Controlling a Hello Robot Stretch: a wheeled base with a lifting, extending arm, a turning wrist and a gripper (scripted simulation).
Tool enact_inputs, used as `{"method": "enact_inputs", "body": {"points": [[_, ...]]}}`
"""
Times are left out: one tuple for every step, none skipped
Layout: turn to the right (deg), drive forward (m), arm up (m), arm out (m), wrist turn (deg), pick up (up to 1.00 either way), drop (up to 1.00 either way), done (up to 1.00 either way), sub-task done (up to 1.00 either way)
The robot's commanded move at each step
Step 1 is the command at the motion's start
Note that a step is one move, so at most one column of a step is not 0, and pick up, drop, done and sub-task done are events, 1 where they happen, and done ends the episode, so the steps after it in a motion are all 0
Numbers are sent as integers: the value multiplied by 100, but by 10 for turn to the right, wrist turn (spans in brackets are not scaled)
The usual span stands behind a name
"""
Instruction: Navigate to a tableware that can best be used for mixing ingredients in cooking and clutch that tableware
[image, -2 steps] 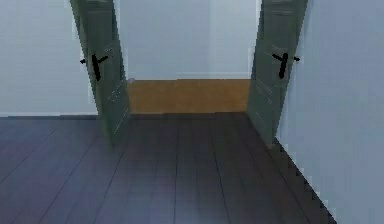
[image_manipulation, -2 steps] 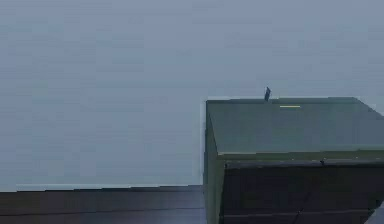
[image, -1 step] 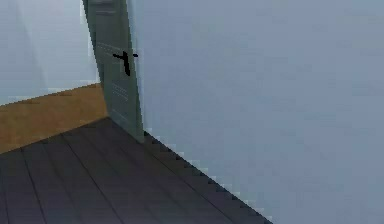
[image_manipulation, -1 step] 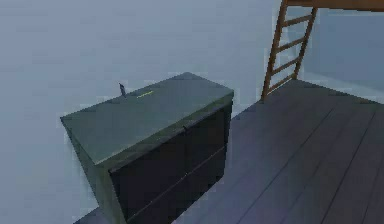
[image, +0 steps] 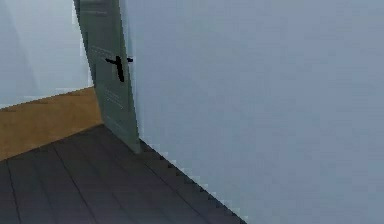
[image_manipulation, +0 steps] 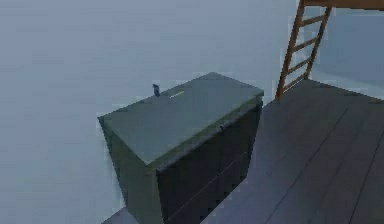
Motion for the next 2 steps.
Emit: {"method": "enact_inputs", "body": {"points": [[-300,0,0,0,0,0,0,0,0],[0,100,0,0,0,0,0,0,0]]}}
